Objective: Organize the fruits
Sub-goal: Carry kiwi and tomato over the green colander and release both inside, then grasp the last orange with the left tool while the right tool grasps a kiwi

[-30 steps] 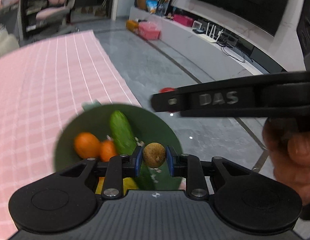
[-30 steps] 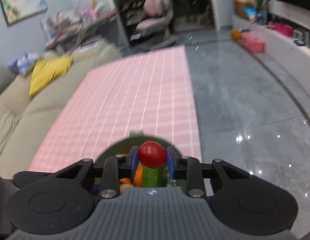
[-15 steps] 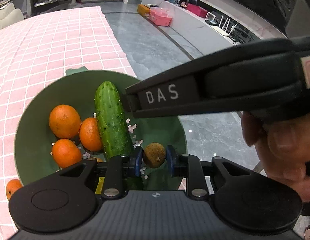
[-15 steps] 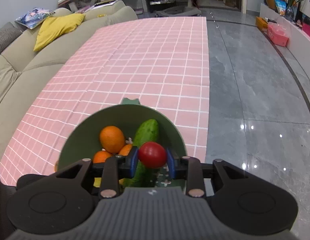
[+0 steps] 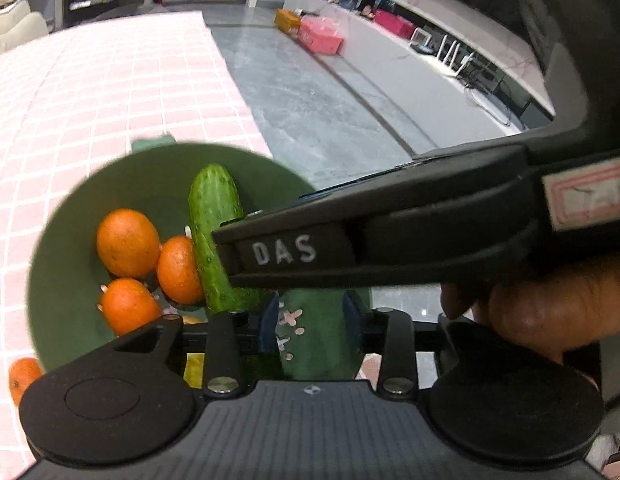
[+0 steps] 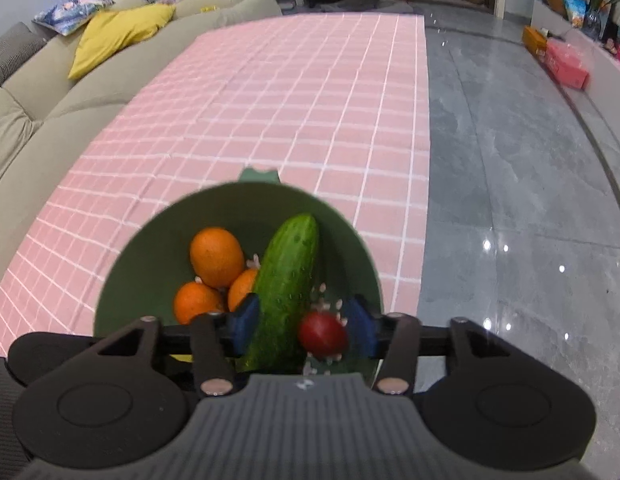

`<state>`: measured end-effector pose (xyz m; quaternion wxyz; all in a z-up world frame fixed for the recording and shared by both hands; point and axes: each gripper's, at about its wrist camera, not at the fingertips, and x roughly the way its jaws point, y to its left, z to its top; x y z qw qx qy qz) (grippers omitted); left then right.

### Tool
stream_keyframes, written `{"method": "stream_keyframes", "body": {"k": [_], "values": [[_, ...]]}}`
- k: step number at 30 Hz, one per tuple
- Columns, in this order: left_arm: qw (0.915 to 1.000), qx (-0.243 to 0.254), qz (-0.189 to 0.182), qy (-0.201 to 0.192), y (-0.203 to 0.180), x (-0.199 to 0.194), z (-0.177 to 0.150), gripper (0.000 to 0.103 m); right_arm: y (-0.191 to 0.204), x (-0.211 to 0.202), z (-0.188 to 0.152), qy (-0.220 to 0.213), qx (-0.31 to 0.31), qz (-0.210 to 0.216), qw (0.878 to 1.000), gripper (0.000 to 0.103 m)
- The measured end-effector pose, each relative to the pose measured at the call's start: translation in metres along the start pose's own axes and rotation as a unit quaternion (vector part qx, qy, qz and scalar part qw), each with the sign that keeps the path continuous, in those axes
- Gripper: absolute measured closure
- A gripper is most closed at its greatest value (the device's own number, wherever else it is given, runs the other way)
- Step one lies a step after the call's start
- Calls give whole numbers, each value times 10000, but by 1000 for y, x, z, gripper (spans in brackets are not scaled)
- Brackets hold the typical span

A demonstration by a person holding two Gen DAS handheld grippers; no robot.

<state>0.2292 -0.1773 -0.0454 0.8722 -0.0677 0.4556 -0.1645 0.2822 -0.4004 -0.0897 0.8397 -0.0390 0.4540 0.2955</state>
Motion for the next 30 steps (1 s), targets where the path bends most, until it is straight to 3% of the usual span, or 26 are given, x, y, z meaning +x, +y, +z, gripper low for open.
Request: {"method": "stream_keyframes", "body": {"k": [8,19,25,30], "values": [[9985,178,276,-431,23,-74,3,55,10,-41,11,-544,153,134,9983,53],[9929,-50,876,-798,73,-182,-42,48,64,-92,-8,-928,-15,56,9957,53],[9906,-92,1046,-875,89,-208,-63,48,104,-111,-39,-1005,-206,31,9947,53],[9907,27,1135,-744,100,-203,-81,47,132,-110,-65,-932,33,-68,9956,53]]}}
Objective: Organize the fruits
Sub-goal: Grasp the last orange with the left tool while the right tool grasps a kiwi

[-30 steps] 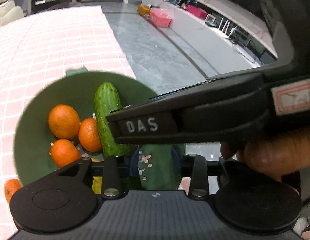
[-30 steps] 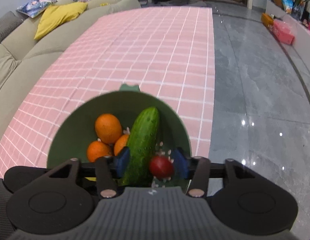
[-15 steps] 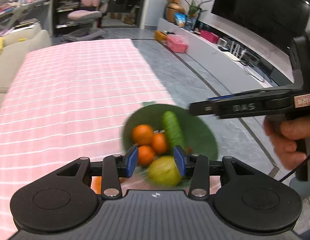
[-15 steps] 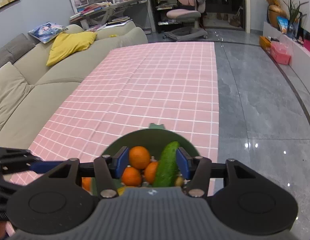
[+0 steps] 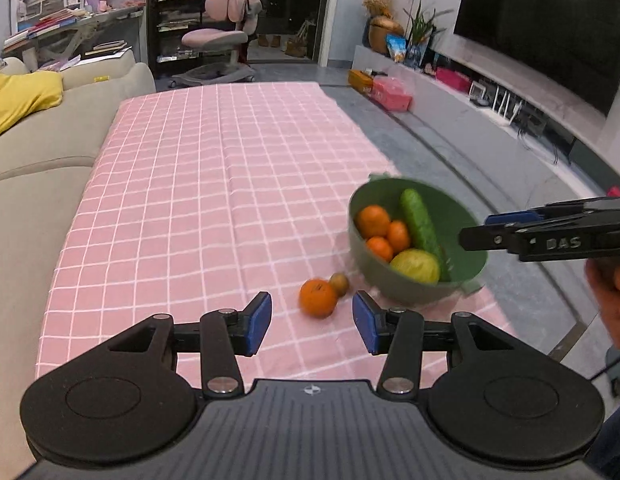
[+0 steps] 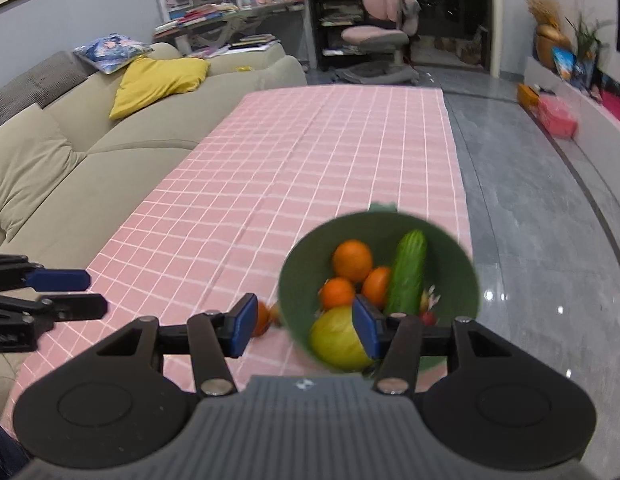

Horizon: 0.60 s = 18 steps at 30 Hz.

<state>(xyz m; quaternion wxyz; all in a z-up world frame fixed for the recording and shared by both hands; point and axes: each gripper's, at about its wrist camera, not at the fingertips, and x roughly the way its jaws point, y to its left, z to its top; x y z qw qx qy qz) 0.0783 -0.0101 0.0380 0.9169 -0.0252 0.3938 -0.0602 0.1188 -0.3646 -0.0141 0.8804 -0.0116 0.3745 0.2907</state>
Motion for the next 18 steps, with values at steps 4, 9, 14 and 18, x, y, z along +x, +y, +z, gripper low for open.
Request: {"method": "stream_keyframes", "body": {"k": [4,9,14,18], "values": [[9991,358,-66,208,3,13,-14,47,12,5,-24,207,668,-58,9975,53],[9927,1164,-98,307,-2,47,-23,47,27,16,-49,255,1390,-224,9897,53],[9871,1566,-160,296,-1,85,-27,47,28,36,-59,75,2317,-419,9719,53],[9751,2187,-270,246,1,110,-28,47,23,54,-60,-29,2835,-533,9575,53]]}}
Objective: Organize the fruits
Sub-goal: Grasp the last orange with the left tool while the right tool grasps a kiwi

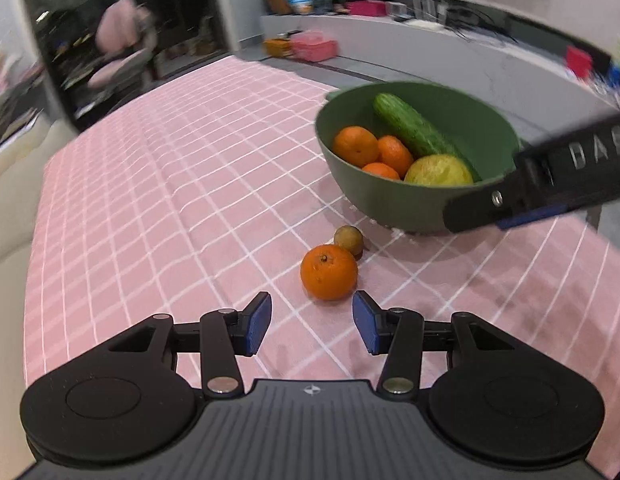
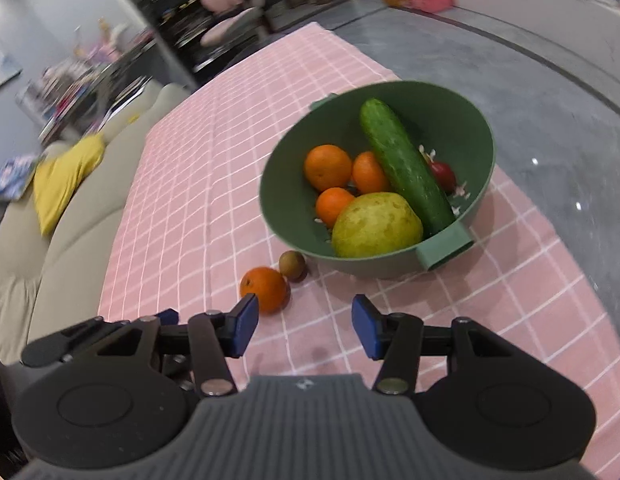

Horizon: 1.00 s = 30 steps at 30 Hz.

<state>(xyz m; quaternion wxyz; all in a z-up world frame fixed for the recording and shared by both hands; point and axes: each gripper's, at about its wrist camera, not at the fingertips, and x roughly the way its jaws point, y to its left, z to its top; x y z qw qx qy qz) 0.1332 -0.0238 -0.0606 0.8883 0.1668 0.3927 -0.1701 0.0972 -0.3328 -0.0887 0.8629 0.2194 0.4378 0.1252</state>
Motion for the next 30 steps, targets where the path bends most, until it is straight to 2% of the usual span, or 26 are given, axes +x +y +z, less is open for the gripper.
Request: {"method": "stream_keyframes", "body": {"k": [4,8,14,17,22,28,30], "values": [[9987,356,-375,9,8,20,4,47,7,12,0,-125,67,-82,9999,53],[9958,615,-673,37,9,36,7,41,13,17,0,-181,10,-49,9998,53],[9945,483,-923,64,14,59,10,40,16,23,-2,-281,-85,-101,9995,53],[9935,383,-1069,64,16,65,9,51,17,22,-3,-360,-99,-135,9992,53],[9953,149,-942,165,28,52,0,52,23,24,-5,-473,-151,-134,9987,53],[9969,-376,-587,359,70,11,-27,52,49,32,-26,-313,-490,30,9983,57],[9966,-599,-436,369,82,-2,-37,52,58,40,-32,-337,-673,-41,9972,59]]}}
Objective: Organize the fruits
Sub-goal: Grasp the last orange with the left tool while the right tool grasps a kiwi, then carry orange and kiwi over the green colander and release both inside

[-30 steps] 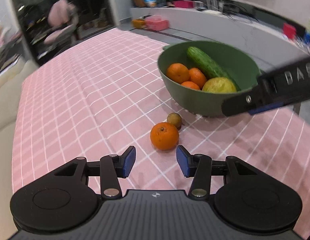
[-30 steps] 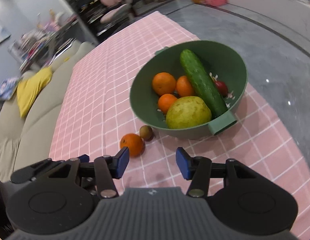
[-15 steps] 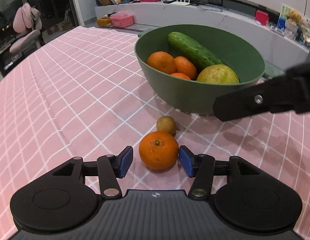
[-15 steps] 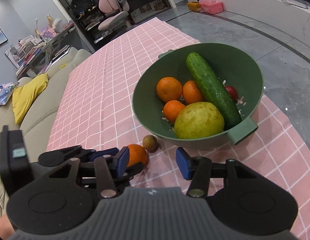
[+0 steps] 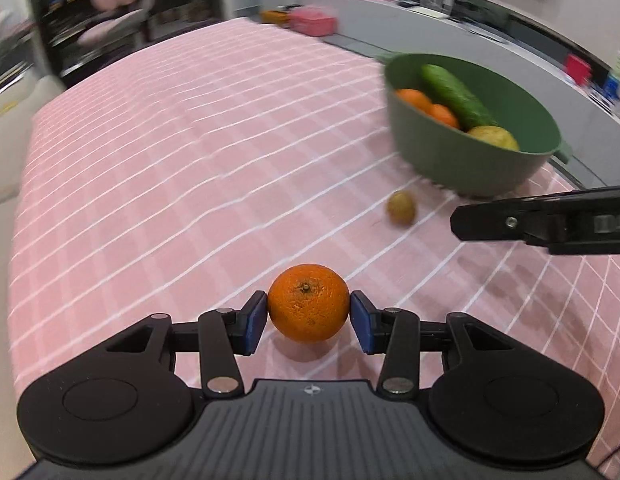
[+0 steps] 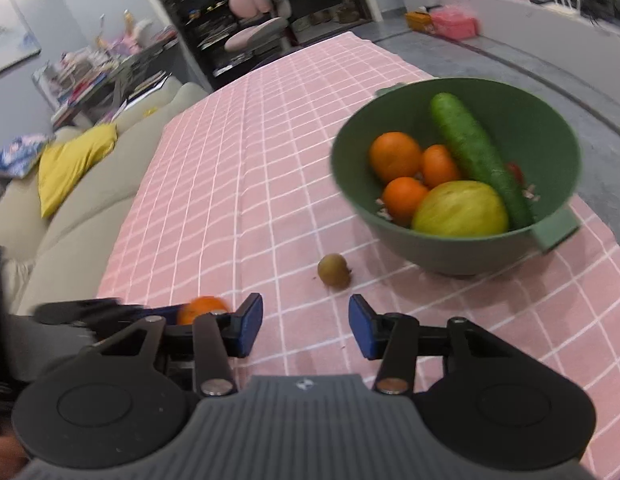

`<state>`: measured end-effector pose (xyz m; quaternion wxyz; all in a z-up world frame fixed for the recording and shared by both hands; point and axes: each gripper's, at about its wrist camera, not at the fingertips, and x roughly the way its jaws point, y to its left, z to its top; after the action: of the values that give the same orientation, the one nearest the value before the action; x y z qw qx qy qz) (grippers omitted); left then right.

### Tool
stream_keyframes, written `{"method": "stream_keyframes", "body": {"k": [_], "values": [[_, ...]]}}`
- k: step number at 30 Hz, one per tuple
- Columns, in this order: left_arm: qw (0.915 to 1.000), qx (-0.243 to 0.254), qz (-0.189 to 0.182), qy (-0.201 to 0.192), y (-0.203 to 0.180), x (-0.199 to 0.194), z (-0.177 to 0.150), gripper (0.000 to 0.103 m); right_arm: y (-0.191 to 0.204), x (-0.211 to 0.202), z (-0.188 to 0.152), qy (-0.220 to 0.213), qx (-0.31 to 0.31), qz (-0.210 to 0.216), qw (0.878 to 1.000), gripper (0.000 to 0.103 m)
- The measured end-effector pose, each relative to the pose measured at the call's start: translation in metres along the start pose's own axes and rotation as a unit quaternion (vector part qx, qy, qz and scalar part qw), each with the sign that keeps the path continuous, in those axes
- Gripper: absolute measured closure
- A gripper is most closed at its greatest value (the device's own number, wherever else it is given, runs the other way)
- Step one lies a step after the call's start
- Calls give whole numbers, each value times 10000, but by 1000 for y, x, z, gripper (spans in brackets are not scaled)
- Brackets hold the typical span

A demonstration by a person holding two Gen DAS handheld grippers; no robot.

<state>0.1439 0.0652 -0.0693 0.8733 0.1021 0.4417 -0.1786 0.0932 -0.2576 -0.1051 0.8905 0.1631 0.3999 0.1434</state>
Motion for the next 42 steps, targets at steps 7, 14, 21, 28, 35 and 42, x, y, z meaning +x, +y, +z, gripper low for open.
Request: {"method": "stream_keyframes", "body": {"k": [7,14,21,28,35,42], "values": [[9984,-550,7,-160,21,-28,-18,52,12,53,3,-194,-715,-667,9950,62],[9980,-606,-38,-165,24,-27,-21,52,17,89,1,46,-1247,-618,9903,77],[9984,-536,-82,-161,18,-23,-21,52,13,93,4,8,-1345,-593,9891,83],[9981,-582,-45,-193,18,-26,-20,52,16,87,8,-7,-1342,-464,9899,83],[9961,-826,-53,-316,15,-33,-13,52,21,65,26,-16,-1349,-164,9907,83],[9942,-950,-205,-469,-4,-39,0,52,23,28,61,-151,-1280,177,9915,83]]}}
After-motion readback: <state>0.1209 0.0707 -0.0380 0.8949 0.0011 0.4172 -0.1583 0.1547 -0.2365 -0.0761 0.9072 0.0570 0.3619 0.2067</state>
